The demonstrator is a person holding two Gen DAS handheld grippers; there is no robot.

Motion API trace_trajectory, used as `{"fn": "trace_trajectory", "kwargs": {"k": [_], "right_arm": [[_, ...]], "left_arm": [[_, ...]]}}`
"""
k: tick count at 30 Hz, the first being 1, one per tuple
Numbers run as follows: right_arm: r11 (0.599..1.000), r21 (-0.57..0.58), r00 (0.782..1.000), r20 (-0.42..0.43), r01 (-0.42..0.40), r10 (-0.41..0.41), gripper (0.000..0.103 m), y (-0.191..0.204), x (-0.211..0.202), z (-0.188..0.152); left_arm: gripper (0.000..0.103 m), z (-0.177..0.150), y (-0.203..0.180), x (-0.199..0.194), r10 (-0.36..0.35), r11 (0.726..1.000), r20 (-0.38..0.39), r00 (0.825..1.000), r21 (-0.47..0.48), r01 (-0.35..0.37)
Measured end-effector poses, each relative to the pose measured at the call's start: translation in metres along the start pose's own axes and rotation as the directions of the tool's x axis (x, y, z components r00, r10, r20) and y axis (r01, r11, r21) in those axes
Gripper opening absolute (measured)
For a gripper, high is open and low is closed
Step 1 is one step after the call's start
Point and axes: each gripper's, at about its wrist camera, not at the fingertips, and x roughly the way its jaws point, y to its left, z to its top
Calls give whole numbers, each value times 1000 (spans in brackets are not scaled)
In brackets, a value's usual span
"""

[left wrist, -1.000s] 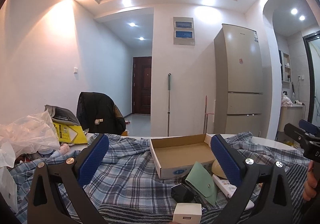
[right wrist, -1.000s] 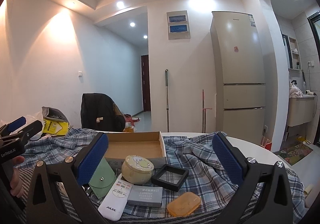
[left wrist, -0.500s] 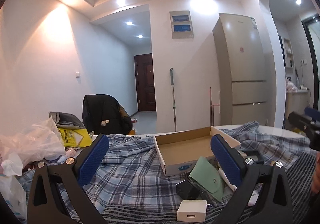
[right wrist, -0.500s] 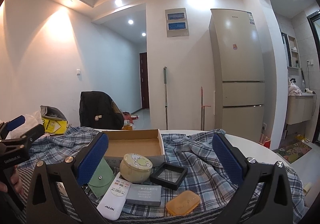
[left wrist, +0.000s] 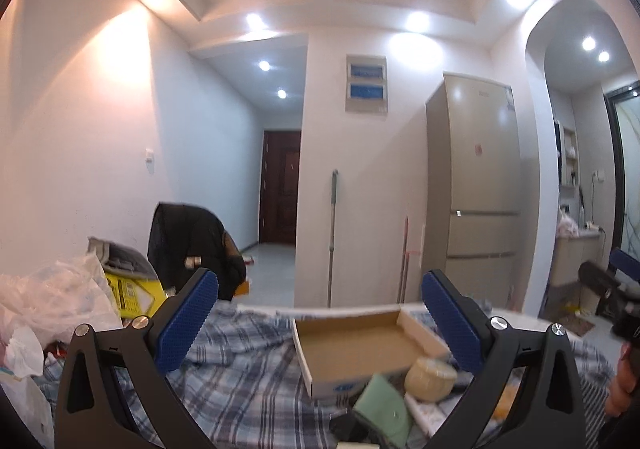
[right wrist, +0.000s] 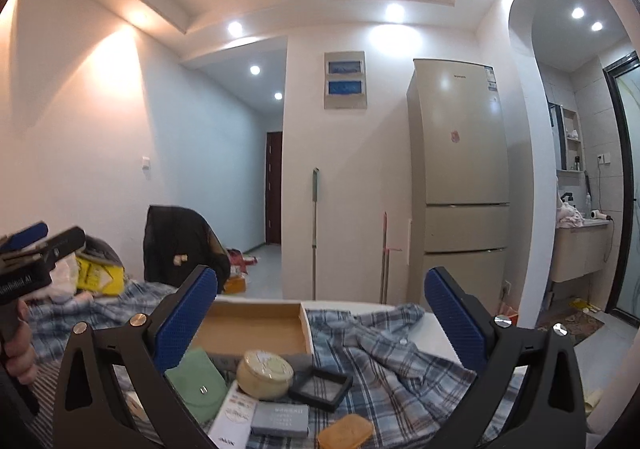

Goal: Organize rigid objects
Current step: 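Grasp the green snap pouch with the left gripper and lift it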

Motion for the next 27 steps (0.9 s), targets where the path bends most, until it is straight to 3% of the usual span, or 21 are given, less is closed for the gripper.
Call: {"fn": "trace_trajectory", "kwargs": {"k": [3,8,10,15,19,24,27], "right_arm": [[997,63,999,2,-36,36,103,-10,9,24],[988,136,996,-34,-74,79,103,-22,36,46],[983,153,994,-36,-99,106,103,-22,46,49],[978,143,989,-3,-149,151,103,-15,64,40],[989,88,993,28,-116,113,103,-2,73,18],[970,146,967,-135,-194,214,99,-1,116,-13],[956,212,926,-279,-201,256,93,-7,148,-40]], "left_arm": [[103,8,-6,3,49,998,30,998,24,-50],[103,13,-5,19,-3,1000,-27,1000,-22,2],[103,16,-4,28,49,998,-30,998,-42,-50],[103,18,2,44,1,996,-5,1000,-85,-2],[103,0,2,56,-22,999,-6,1000,-46,22],[103,-34,4,89,-42,998,-143,989,-54,34],[103,-55,2,120,-117,993,-298,947,-56,104]]}}
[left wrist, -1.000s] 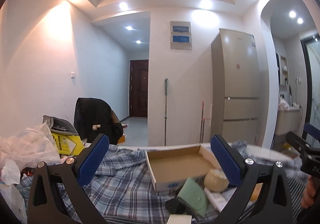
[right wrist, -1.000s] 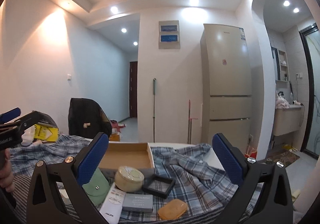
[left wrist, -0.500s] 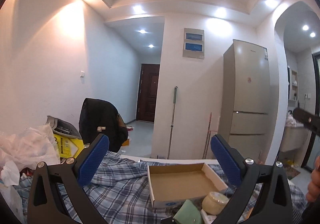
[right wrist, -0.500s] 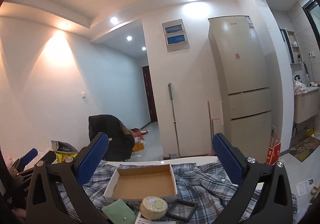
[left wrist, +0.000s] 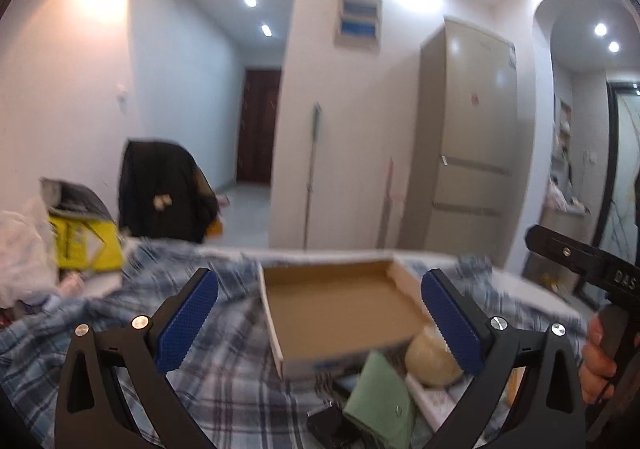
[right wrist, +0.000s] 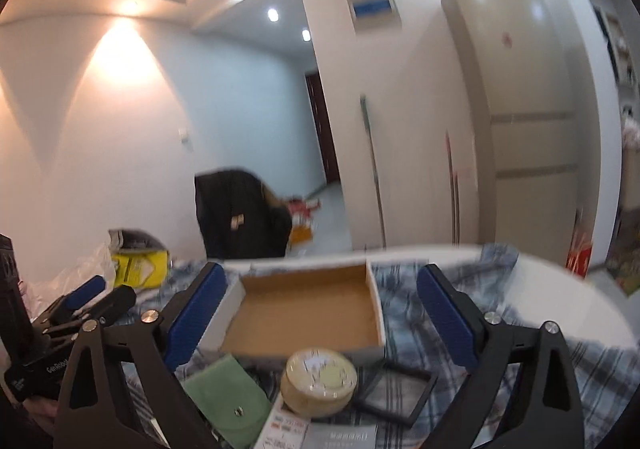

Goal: Organize rigid objects
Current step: 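Grasp the green snap pouch with the left gripper and lift it, then grasp the round bunny tin with the right gripper while the left gripper holds the pouch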

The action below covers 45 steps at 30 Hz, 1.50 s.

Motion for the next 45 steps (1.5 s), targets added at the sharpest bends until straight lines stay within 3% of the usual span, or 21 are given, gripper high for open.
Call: {"fn": "trace_trajectory", "kwargs": {"k": [2,4,6,8,10,13,14,17,18,19,22,25,26,29,30,31,33,36,45], "right_arm": [[1000,26,997,-77,10,-8,92,-12,17,-9],[999,42,992,-125,11,-6,91,-19,27,-16],[999,54,990,-142,0,8,91,-24,29,-18],[999,50,990,-143,-15,22,91,-22,27,-20],[999,35,989,-146,-19,24,91,-21,27,-20],[999,26,987,-155,-23,26,91,-16,30,-22],[999,28,987,-161,-24,28,91,-16,31,-22],[999,30,985,-170,-21,26,91,-15,34,-24],[999,28,985,-171,-19,23,91,-15,35,-24],[1000,26,985,-172,-16,20,91,-15,36,-25],[1000,24,982,-186,-14,18,91,-16,40,-27],[999,37,977,-212,-24,31,91,-18,45,-29],[999,36,975,-218,-24,31,91,-18,47,-31],[999,29,970,-243,-16,23,91,-19,54,-34],[999,30,967,-253,-20,27,91,-19,56,-36],[999,32,964,-264,-25,32,91,-19,58,-37],[999,27,959,-281,-29,35,91,-18,61,-40],[999,19,955,-293,-31,35,91,-16,64,-42],[999,8,958,-286,-35,35,91,-13,62,-41]], "left_arm": [[100,-8,1,28,-73,997,-152,986,-6,73],[82,-18,3,53,-116,993,-287,951,-49,107],[76,-29,8,70,-178,983,-374,910,-112,147],[67,-37,11,79,-227,971,-412,883,-162,174],[48,-41,11,85,-290,953,-428,856,-215,215],[45,-49,9,92,-407,907,-447,796,-301,295],[45,-52,6,95,-415,905,-465,782,-303,299],[38,-56,0,99,-422,904,-498,757,-297,307],[30,-58,-1,101,-422,904,-507,752,-298,306],[20,-58,-2,101,-417,906,-512,751,-298,300],[15,-56,-3,96,-404,913,-497,768,-275,303],[12,-44,-8,74,-362,931,-423,830,-197,306],[11,-37,-11,63,-347,938,-378,858,-154,311],[11,-24,-17,40,-243,969,-286,927,-38,242],[11,-22,-19,33,-201,978,-251,947,2,208],[11,-21,-20,30,-183,981,-238,954,20,193],[11,-23,-23,33,-137,986,-250,959,60,157],[11,-33,-24,49,-115,988,-315,942,66,143],[11,-46,-1,66,-107,994,-388,915,-46,97]]}}
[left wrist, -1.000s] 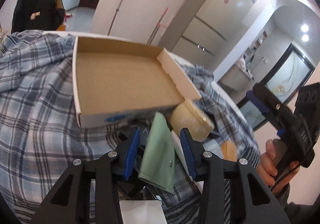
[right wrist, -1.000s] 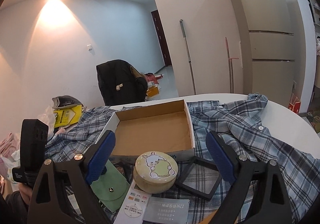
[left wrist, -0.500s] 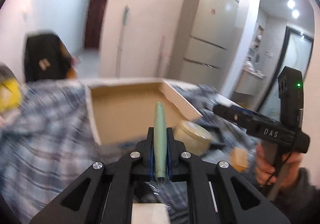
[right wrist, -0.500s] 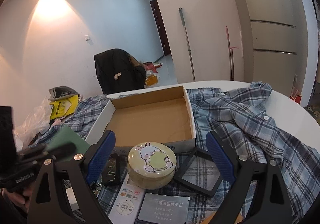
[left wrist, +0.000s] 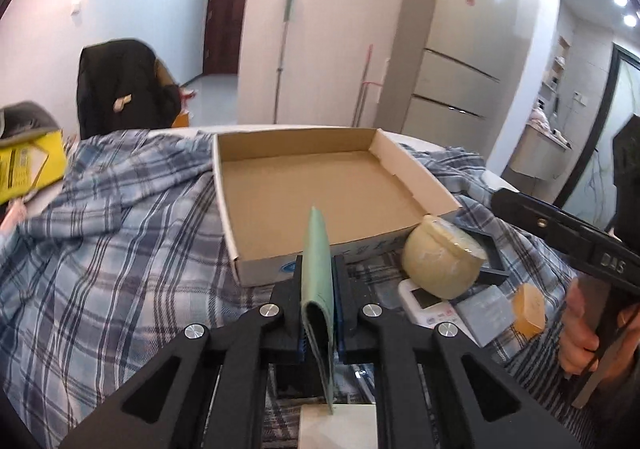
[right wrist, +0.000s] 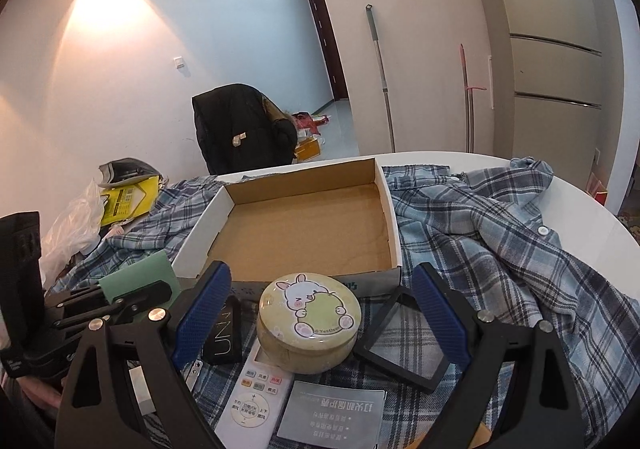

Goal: Organize rigid objects
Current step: 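Grasp the round bunny tin with the right gripper while the left gripper holds the pouch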

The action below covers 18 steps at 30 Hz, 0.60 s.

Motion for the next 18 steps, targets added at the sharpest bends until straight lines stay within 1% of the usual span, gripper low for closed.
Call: {"fn": "trace_trajectory", "kwargs": {"k": [1,2,8,9,11,12,13,15,18], "right_arm": [[1000,-2,1000,1,1,-1,91,0,0,0],[1000,-3,1000,3,1,-1,91,0,-1,0],[1000,6,1000,-2,2,-2,91,-2,0,1],[1000,7,1000,-2,1,-1,91,-2,0,1],[1000,8,1000,-2,1,-1,91,-2,0,1],[1000,6,1000,-1,1,-1,91,-2,0,1],[1000,5,1000,-1,1,-1,91,-2,0,1],[1000,0,1000,2,1,-1,91,-2,0,1],[1000,0,1000,-8,-3,3,91,-2,2,0]], "left_arm": [[11,0,2,1,-12,1000,-1,1000,-7,12],[11,0,2,0,9,1000,-1,1000,-8,-9],[11,-1,-6,2,55,998,-13,998,21,-55],[11,-1,-6,4,51,998,-22,998,24,-50],[11,-3,-5,15,38,999,-89,995,27,-35],[11,-4,-4,18,40,999,-106,994,25,-38],[11,-5,-2,21,45,999,-115,992,13,-44],[11,-4,0,19,36,999,-104,994,4,-36],[11,-5,-6,21,35,999,-117,992,28,-32]]}}
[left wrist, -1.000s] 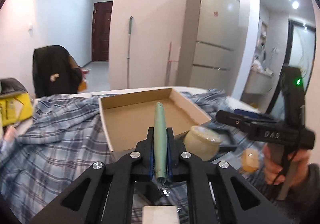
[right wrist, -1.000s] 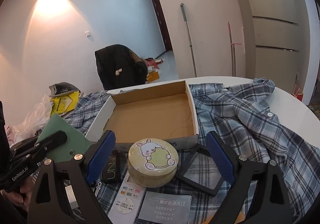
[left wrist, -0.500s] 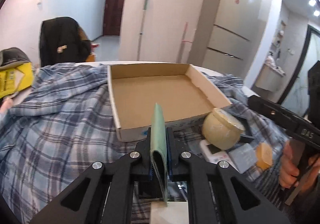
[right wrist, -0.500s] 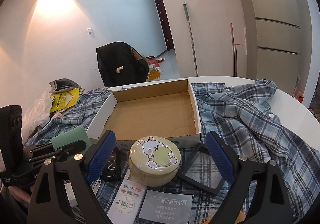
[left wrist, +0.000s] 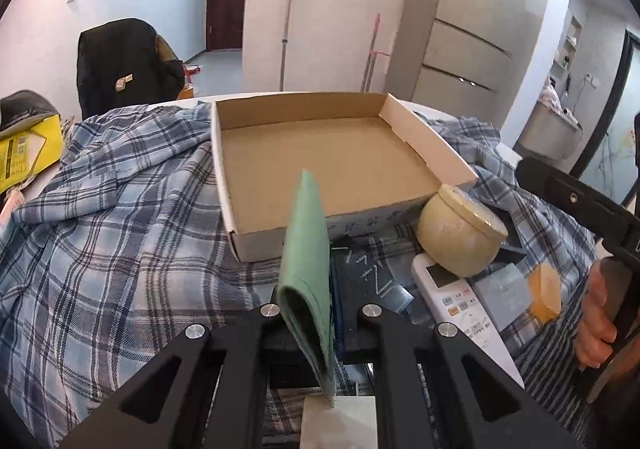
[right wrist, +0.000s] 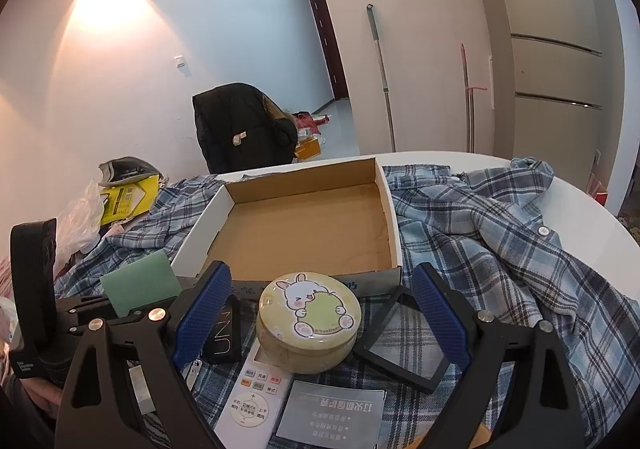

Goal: Organize rigid objects
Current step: 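Grasp the round bunny tin with the right gripper while the left gripper holds the pouch, then lower the tin into the cardboard box with the right gripper while the left carries the pouch over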

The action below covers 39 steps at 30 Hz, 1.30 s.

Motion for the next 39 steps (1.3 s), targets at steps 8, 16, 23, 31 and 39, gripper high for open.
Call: {"fn": "trace_trajectory", "kwargs": {"k": [8,16,23,31,39], "right_arm": [[999,11,996,-76,-52,53,91,-1,15,-3],[990,73,970,-207,-118,131,83,-7,47,-11],[992,46,967,-219,-119,127,69,-1,49,-14],[997,2,990,-120,-76,75,69,2,23,-4],[998,-46,998,-34,-53,51,69,23,-19,37]], "left_arm": [[7,-1,-7,8,-22,999,-49,999,42,24],[7,0,-11,-19,-39,997,86,996,69,33],[7,1,-14,-43,-34,996,206,978,85,17],[7,12,-10,-84,14,998,279,960,58,-31],[7,50,-14,-125,27,998,325,945,50,-45]]}}
